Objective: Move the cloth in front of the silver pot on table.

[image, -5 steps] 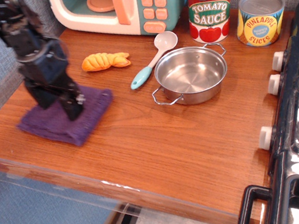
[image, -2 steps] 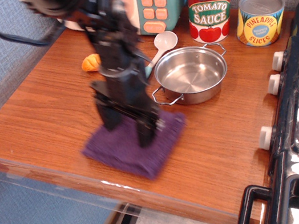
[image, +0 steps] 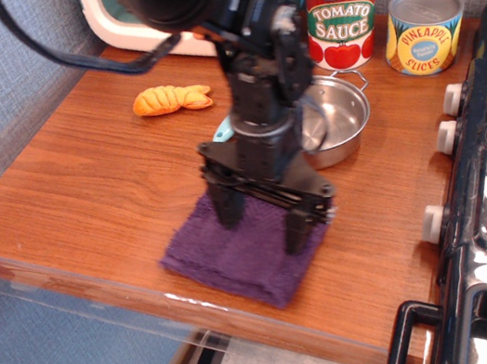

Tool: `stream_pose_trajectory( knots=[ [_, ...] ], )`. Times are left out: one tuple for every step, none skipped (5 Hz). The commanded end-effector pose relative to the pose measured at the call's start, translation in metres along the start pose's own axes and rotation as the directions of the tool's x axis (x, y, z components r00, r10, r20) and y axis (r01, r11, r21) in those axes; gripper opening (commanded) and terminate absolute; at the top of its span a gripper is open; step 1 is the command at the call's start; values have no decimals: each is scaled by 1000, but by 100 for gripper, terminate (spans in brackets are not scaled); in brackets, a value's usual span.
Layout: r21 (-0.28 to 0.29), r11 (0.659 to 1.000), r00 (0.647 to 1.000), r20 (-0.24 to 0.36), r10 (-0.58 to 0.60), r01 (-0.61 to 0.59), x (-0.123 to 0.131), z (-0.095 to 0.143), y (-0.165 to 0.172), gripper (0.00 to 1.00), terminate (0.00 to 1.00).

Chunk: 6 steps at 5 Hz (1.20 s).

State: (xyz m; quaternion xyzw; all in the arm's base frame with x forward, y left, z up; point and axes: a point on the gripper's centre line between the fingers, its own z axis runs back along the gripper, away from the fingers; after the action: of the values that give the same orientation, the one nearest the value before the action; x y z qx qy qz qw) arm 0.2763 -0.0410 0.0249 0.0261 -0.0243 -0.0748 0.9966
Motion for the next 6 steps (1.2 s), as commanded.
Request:
stream_pose_trajectory(
  knots=[
    [-61,998,994,109,23,-16,21,22,-25,100,0],
    [-69,997,990,137,-28,38,17,61,-18,100,0],
    [-100,991,986,149,-77,92,12,94,-11,100,0],
    [-124,986,987,128,-97,113,11,94,-9,100,0],
    [-133,983,987,112,-113,128,10,88,-10,100,0],
    [-124,987,991,105,-86,99,7,82,-10,100,0]
  ],
)
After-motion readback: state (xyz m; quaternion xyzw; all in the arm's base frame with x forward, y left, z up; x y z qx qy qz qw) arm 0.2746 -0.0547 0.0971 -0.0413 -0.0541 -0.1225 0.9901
